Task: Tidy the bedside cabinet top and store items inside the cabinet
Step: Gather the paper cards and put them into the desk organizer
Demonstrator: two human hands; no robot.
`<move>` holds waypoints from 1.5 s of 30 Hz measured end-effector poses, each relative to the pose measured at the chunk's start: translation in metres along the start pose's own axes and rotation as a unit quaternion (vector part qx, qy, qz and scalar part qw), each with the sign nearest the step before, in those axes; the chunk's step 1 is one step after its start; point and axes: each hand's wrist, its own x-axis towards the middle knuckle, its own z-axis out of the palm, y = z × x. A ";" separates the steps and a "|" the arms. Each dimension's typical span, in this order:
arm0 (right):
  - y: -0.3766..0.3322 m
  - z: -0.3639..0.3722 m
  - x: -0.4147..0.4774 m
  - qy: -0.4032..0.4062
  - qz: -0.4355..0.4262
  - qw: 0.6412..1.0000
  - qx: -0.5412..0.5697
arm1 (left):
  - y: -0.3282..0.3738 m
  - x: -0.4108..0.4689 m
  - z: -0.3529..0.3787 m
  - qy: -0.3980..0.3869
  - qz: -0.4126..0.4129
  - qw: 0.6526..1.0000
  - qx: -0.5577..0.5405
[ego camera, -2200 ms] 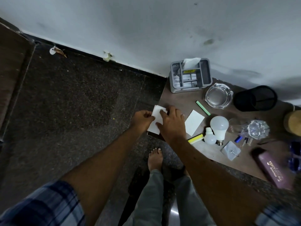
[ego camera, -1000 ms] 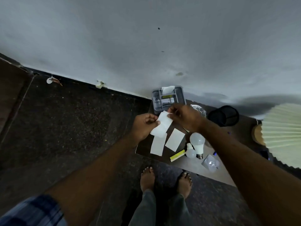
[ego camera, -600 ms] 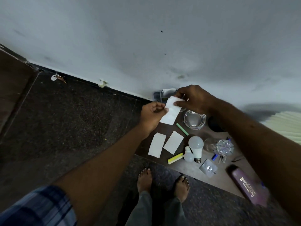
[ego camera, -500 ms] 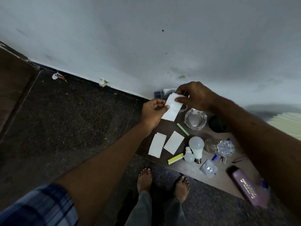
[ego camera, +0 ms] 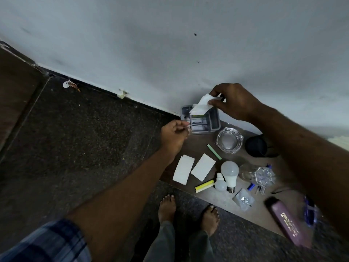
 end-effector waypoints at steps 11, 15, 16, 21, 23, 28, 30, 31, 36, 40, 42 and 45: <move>0.006 0.020 0.002 -0.018 0.025 0.999 -0.036 | -0.012 -0.004 -0.010 0.009 -0.018 1.000 0.003; 0.006 0.027 0.002 -0.023 0.033 0.998 -0.057 | -0.020 -0.004 -0.014 0.014 -0.027 1.000 0.002; 0.005 0.028 0.002 -0.024 0.032 0.997 -0.061 | -0.022 -0.005 -0.014 0.014 -0.029 0.999 0.003; 0.000 0.032 0.009 -0.041 0.026 0.995 -0.087 | -0.027 -0.009 -0.017 0.017 -0.049 0.999 -0.008; 0.001 0.032 0.011 -0.033 0.030 0.995 -0.091 | -0.031 -0.009 -0.018 0.018 -0.060 0.998 -0.010; 0.001 0.037 0.015 -0.048 0.019 0.993 -0.103 | -0.040 -0.010 -0.023 0.028 -0.086 0.996 -0.004; -0.001 0.045 0.017 -0.062 0.016 0.992 -0.107 | -0.043 -0.011 -0.024 0.028 -0.094 0.995 -0.002; -0.002 0.049 0.018 -0.068 0.019 0.992 -0.107 | -0.044 -0.012 -0.025 0.027 -0.098 0.995 -0.001; -0.003 0.066 0.021 -0.079 0.046 0.990 -0.105 | -0.052 -0.013 -0.031 0.015 -0.117 0.993 0.001; -0.006 0.074 0.022 -0.085 0.059 0.989 -0.107 | -0.060 -0.015 -0.038 0.010 -0.141 0.990 0.023; -0.006 0.074 0.022 -0.079 0.065 0.989 -0.106 | -0.063 -0.017 -0.040 0.012 -0.148 0.988 0.029; -0.007 0.074 0.021 -0.066 0.062 0.989 -0.115 | -0.067 -0.018 -0.044 0.012 -0.154 0.987 0.041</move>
